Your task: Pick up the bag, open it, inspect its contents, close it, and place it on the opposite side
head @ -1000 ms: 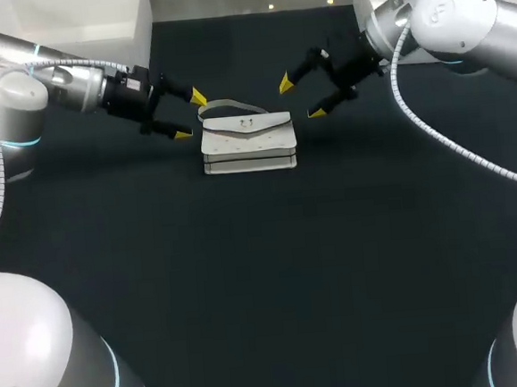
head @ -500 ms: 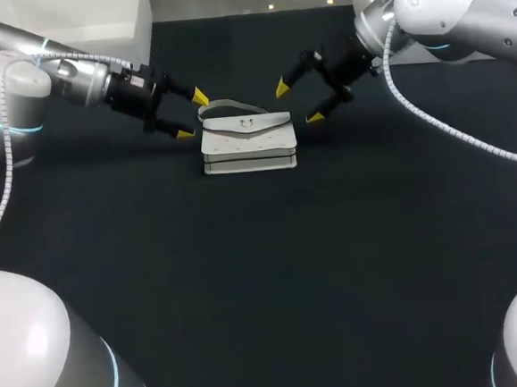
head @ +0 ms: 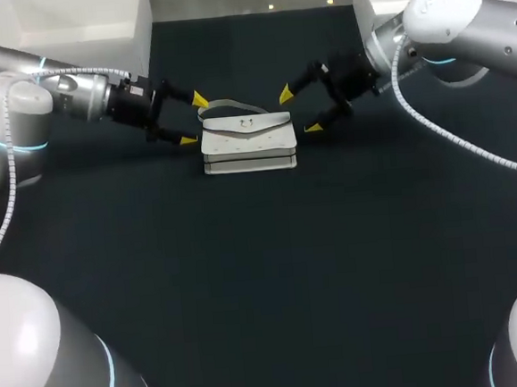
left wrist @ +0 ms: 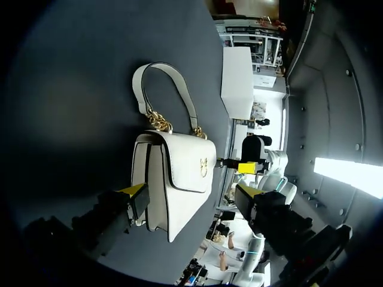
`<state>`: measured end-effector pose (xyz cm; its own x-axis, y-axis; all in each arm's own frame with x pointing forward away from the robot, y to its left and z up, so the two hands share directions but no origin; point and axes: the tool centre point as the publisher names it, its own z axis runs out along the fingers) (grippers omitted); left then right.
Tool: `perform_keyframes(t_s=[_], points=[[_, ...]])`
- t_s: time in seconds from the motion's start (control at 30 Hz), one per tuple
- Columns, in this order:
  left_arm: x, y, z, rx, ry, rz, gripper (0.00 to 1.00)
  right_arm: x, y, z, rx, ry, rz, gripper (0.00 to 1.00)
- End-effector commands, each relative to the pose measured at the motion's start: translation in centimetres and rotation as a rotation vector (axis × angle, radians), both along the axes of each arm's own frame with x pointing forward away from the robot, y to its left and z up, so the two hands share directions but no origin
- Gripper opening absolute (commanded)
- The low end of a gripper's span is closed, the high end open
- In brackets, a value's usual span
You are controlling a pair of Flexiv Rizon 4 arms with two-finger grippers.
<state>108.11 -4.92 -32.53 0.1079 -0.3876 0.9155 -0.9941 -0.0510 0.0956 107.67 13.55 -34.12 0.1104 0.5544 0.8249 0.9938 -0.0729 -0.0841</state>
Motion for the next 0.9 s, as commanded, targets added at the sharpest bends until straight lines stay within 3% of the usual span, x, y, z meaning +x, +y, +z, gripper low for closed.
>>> perform_keyframes(t_s=[0.03, 0.23, 0.47, 0.67, 0.8, 0.9], points=[[-0.7, -0.3, -0.1, -0.006, -0.024, 0.022, 0.88, 0.1, 0.6, -0.4, 0.028, -0.006, 0.003, 1.0], [-0.9, -0.8, -0.1, -0.012, -0.07, -0.005, 0.68, 0.3, 1.2, -0.8, 0.05, 0.01, 0.011, 0.96], [-0.9, -1.0, -0.7, -0.012, -0.078, -0.019, 0.58, 0.5, 1.5, -1.3, 0.075, 0.032, 0.01, 0.77], [-0.9, -1.2, -1.2, -0.023, -0.083, -0.026, 0.63, 0.9, 1.9, -1.4, 0.092, 0.04, 0.002, 0.57], [-0.8, -1.2, -1.6, -0.031, -0.083, -0.027, 0.47, 0.9, 2.4, -1.8, 0.096, 0.052, 0.01, 0.51], [-0.7, -1.2, -1.8, -0.036, -0.083, -0.024, 0.42, 0.9, 2.8, -2.2, 0.091, 0.061, 0.017, 0.49]])
